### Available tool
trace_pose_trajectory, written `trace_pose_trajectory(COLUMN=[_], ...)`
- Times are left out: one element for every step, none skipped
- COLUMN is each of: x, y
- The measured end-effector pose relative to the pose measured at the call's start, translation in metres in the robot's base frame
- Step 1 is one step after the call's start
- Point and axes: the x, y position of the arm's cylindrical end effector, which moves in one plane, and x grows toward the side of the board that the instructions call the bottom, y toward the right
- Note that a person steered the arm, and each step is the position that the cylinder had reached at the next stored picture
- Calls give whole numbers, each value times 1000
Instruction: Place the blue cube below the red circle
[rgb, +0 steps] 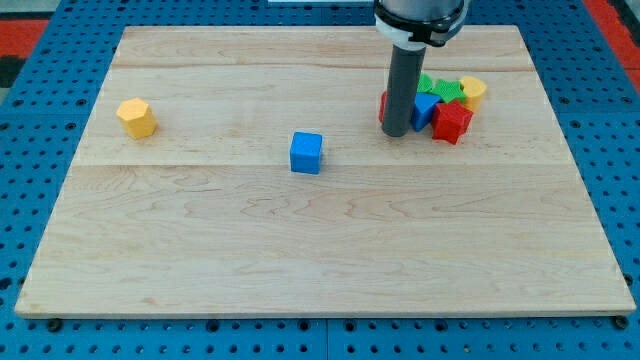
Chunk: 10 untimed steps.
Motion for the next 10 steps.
trace_pose_trajectory(x=[53, 94, 80, 48, 30, 21, 16, 9, 9, 9], y=[-4, -45, -95, -130, -140, -110, -75, -44, -19, -14])
